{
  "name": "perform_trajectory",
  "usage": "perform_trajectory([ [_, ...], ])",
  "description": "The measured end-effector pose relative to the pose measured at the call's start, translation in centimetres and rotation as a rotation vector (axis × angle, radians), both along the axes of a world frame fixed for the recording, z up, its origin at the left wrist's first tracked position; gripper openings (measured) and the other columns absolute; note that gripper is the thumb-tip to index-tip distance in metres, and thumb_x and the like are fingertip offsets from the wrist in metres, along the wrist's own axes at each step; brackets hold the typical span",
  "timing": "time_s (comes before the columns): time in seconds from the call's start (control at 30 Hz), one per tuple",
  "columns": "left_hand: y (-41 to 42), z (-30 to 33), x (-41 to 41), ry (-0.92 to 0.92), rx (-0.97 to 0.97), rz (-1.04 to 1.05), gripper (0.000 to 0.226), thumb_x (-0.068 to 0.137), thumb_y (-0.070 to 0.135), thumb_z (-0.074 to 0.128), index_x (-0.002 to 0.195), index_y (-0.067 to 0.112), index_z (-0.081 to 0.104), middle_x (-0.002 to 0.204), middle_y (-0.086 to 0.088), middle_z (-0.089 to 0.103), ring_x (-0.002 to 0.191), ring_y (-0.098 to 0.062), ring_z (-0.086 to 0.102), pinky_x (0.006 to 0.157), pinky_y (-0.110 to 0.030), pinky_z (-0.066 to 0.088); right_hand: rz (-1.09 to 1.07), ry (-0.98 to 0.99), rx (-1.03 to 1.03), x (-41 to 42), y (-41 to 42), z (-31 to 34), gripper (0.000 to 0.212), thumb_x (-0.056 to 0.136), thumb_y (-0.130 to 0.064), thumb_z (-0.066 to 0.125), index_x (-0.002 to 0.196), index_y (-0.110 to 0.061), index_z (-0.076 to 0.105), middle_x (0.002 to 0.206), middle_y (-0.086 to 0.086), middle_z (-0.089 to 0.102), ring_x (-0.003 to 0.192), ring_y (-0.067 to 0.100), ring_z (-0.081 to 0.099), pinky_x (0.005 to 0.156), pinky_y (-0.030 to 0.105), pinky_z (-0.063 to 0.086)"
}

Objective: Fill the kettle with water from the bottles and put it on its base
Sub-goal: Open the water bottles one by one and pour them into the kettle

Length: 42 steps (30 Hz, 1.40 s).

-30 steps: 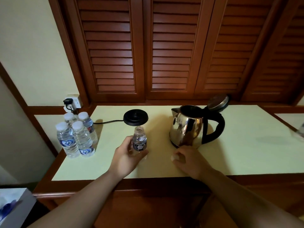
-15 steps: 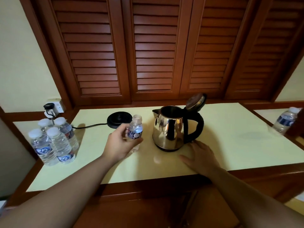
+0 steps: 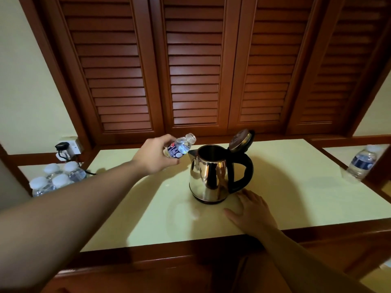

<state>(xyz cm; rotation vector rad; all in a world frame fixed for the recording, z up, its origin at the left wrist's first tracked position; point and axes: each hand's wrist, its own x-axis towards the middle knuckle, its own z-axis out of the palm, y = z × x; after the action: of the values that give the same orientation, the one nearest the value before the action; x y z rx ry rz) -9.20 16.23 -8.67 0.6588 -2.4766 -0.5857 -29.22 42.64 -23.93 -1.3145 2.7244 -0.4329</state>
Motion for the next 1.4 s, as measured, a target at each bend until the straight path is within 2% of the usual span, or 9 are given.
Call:
perform_trajectory([
  [0.2,-1.5,2.9,-1.3,-0.204,-0.244,-0.067,0.061,0.073,0.037,0.09,0.128,0.026,0.065,0.113,0.003,0.07,0.102,-0.019,0.064,0.085,-0.035,0.05,0.019,0.01,-0.024,0.0,0.3,0.0,0.096,0.08,-0.087,0.034,0.156,-0.029,0.035,0.166,-0.001,0.029,0.153,0.02,0.021,0.126,0.04,0.015],
  [0.37,-2.3,4.9,-2.3,-0.282,-0.326,-0.12,0.065,0.073,0.049,0.09,0.129,0.028,0.066,0.106,0.007,0.059,0.103,-0.021,0.06,0.089,-0.04,0.05,0.012,0.016,-0.045,0.0,0.2,0.0,0.096,0.078,-0.088,0.033,0.154,-0.031,0.039,0.163,-0.003,0.034,0.151,0.019,0.025,0.124,0.038,0.016],
  [0.7,-2.5,7.0,-2.7,-0.354,-0.39,-0.186,0.07,0.076,0.052,0.087,0.138,0.028,0.064,0.106,-0.001,0.06,0.1,-0.019,0.054,0.081,-0.034,0.039,0.003,-0.004,-0.043,0.0,0.3,0.0,0.094,0.082,-0.085,0.039,0.157,-0.029,0.034,0.166,-0.001,0.029,0.153,0.02,0.02,0.126,0.038,0.012],
  [1.03,-2.3,8.5,-2.5,-0.405,-0.475,-0.222,0.073,0.075,0.052,0.088,0.139,0.028,0.063,0.104,-0.001,0.057,0.107,-0.021,0.052,0.093,-0.038,0.045,0.006,-0.003,-0.055,0.2,0.5,0.5,0.09,0.084,-0.083,0.042,0.156,-0.029,0.037,0.165,-0.002,0.031,0.152,0.019,0.022,0.124,0.037,0.012],
  [1.2,-2.3,9.1,-2.8,-0.403,-0.488,-0.235,0.071,0.078,0.051,0.086,0.14,0.028,0.062,0.108,-0.002,0.058,0.104,-0.016,0.046,0.083,-0.029,0.032,-0.001,-0.023,-0.062,0.3,0.5,0.5,0.092,0.082,-0.085,0.041,0.156,-0.029,0.037,0.165,-0.002,0.031,0.153,0.019,0.021,0.124,0.037,0.013],
  [1.4,-2.3,9.4,-3.1,-0.394,-0.465,-0.237,0.071,0.077,0.052,0.087,0.14,0.03,0.063,0.107,0.0,0.057,0.103,-0.014,0.046,0.082,-0.027,0.032,-0.002,-0.028,-0.077,0.4,0.5,0.7,0.09,0.083,-0.083,0.043,0.155,-0.03,0.039,0.164,-0.002,0.032,0.152,0.019,0.022,0.124,0.036,0.013],
])
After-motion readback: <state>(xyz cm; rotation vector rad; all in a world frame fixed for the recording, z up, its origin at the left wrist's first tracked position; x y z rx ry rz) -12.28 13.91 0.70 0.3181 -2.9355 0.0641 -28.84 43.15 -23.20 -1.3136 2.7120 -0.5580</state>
